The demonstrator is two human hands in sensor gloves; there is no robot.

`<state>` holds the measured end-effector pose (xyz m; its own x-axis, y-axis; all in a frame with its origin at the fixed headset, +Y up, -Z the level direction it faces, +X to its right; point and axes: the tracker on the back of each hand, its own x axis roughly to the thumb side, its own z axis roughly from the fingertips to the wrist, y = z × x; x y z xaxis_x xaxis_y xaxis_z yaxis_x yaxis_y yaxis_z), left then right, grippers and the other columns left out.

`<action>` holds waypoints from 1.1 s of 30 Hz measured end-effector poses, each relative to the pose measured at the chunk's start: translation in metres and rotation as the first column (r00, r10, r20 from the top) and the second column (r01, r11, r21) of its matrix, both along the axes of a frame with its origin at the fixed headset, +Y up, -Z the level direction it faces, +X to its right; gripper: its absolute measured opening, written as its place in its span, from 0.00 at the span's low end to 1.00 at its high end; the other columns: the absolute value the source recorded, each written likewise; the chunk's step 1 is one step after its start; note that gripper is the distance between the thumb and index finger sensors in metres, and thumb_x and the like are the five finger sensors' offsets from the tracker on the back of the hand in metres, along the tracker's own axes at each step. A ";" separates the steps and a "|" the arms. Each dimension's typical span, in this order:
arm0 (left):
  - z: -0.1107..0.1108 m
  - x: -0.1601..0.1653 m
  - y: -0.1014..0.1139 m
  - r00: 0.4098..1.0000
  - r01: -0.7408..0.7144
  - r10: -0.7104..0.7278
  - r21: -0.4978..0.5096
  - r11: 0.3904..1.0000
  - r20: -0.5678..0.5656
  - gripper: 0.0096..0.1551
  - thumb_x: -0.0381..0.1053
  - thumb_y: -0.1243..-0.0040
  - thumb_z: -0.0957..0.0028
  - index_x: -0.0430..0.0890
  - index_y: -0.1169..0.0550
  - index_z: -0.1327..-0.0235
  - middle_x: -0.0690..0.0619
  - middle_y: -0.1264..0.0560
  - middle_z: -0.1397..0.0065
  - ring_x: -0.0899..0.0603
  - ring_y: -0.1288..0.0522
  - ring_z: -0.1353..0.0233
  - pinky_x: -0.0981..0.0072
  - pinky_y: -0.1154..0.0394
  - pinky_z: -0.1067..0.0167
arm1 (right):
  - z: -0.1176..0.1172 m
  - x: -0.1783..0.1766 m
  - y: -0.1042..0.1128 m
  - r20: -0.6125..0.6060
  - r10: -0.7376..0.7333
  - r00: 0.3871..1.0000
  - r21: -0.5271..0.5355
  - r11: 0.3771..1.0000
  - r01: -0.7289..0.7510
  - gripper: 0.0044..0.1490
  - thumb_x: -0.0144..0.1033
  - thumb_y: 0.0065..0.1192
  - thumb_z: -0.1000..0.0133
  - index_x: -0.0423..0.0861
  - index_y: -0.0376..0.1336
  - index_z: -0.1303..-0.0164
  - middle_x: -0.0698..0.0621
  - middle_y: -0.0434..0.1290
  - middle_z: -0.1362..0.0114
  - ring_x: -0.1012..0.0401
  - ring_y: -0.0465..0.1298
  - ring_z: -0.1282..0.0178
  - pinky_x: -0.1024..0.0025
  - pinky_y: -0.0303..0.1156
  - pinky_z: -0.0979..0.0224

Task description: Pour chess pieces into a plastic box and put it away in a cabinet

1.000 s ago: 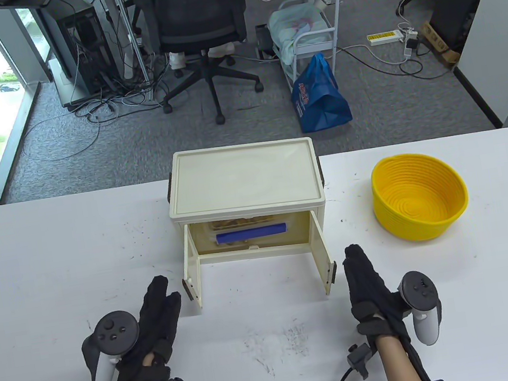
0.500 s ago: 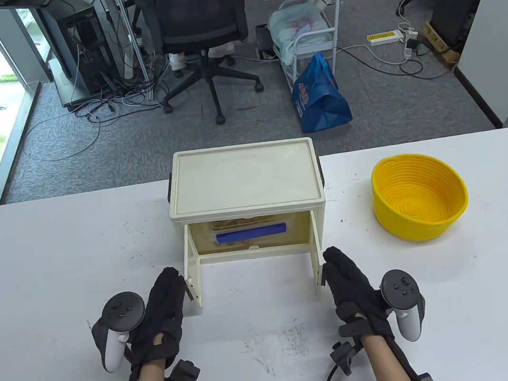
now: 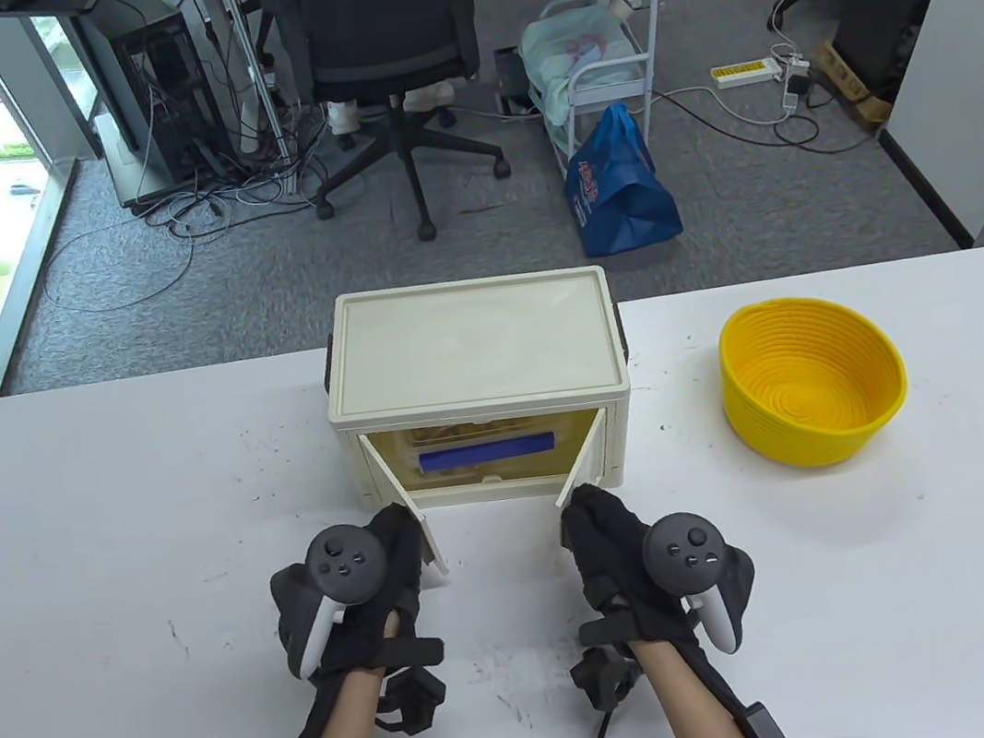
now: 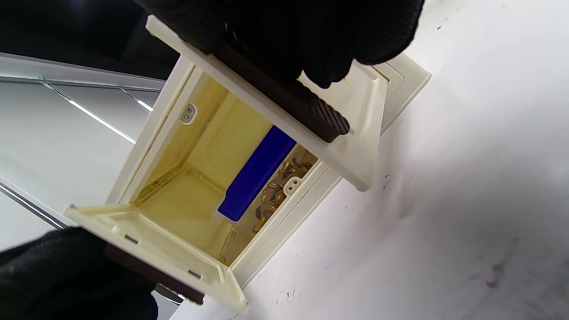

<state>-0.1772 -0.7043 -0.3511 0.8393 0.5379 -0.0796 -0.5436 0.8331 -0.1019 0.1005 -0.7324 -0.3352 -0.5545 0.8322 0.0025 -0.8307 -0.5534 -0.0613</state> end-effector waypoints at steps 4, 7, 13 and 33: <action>-0.014 0.016 0.003 0.999 -0.004 0.005 0.025 1.000 -0.040 0.25 0.57 0.55 0.22 0.45 0.28 0.20 0.44 0.22 0.26 0.39 0.21 0.30 0.44 0.24 0.31 | -0.013 -0.014 0.008 0.003 0.017 1.000 -0.052 0.998 -0.017 0.28 0.42 0.65 0.35 0.36 0.65 0.32 0.36 0.76 0.34 0.42 0.78 0.39 0.47 0.72 0.39; -0.027 0.023 0.007 0.999 0.003 -0.002 0.010 1.000 -0.054 0.25 0.58 0.52 0.23 0.45 0.25 0.24 0.44 0.19 0.29 0.40 0.18 0.33 0.45 0.22 0.34 | -0.026 -0.024 0.013 0.012 0.039 0.999 -0.105 0.994 -0.037 0.28 0.42 0.66 0.35 0.36 0.66 0.34 0.37 0.76 0.35 0.43 0.79 0.40 0.48 0.73 0.39; -0.054 0.035 0.009 0.998 -0.007 0.006 -0.018 1.000 -0.064 0.24 0.59 0.49 0.25 0.43 0.23 0.32 0.46 0.16 0.34 0.41 0.16 0.37 0.46 0.19 0.37 | -0.052 -0.047 0.022 0.074 0.046 0.996 -0.200 0.979 -0.030 0.26 0.42 0.67 0.36 0.35 0.66 0.40 0.37 0.77 0.37 0.43 0.80 0.42 0.48 0.74 0.41; -0.048 -0.008 0.018 0.998 -0.060 0.061 0.071 0.996 -0.013 0.29 0.60 0.51 0.26 0.43 0.24 0.23 0.42 0.19 0.28 0.36 0.18 0.32 0.41 0.22 0.35 | -0.051 -0.014 0.020 0.010 -0.218 0.976 -0.163 0.962 0.217 0.30 0.40 0.62 0.33 0.37 0.62 0.27 0.35 0.71 0.27 0.39 0.73 0.32 0.43 0.67 0.32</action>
